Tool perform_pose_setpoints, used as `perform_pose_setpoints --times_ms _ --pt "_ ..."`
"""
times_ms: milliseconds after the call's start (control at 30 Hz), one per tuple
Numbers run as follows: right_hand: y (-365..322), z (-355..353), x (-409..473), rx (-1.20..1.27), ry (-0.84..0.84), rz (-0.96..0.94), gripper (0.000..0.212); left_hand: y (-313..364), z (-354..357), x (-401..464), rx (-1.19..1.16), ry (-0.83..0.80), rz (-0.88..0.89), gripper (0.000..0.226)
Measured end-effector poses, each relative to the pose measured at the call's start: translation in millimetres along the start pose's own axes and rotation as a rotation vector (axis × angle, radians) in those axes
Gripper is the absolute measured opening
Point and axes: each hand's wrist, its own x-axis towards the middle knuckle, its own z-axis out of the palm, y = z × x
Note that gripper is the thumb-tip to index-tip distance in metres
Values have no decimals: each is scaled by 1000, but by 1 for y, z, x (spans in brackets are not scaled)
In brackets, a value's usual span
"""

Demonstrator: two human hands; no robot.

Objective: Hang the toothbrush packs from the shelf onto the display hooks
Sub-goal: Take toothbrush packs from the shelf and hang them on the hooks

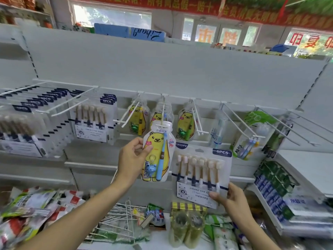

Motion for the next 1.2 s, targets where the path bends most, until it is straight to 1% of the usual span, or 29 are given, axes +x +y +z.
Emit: perform_pose_setpoints --times_ms 100,267,400,500,567,633,700,767,800,900,1000,1067,1133,1200 --pt "0 2 3 -38 -14 -16 22 0 5 7 -5 28 -29 3" --pt "2 2 8 -50 -15 -6 22 -11 15 40 -67 23 -155 6" --pt "2 -4 6 -32 1 19 20 -25 25 75 -43 22 -168 3" --pt "1 -9 1 -9 -8 51 20 -34 32 92 -16 12 -130 1" --pt "0 -12 -3 21 -21 75 22 -38 37 100 -18 -2 -124 13" --pt "0 -13 -6 26 -37 90 24 -45 41 106 -34 -11 -178 20" --pt "-1 -13 -9 28 -51 97 25 -56 45 112 -52 -3 -231 16" --pt "-2 -12 -10 23 -49 96 25 -69 46 116 -78 9 -260 7" --pt "-3 -10 -11 21 -50 94 26 -73 45 117 -86 14 -268 9" --pt "-8 -4 -11 18 -70 89 25 -68 40 110 -106 29 -257 41" --pt "-15 5 -12 18 -91 77 24 -53 34 94 -47 30 -180 54" --pt "-20 14 -13 26 -108 65 24 -48 25 83 -8 32 -165 64" --pt "-25 26 -15 31 -132 54 24 -44 10 66 -9 4 -170 64" --pt "-30 40 -16 42 -162 52 24 -39 -9 40 -110 -76 -190 61"
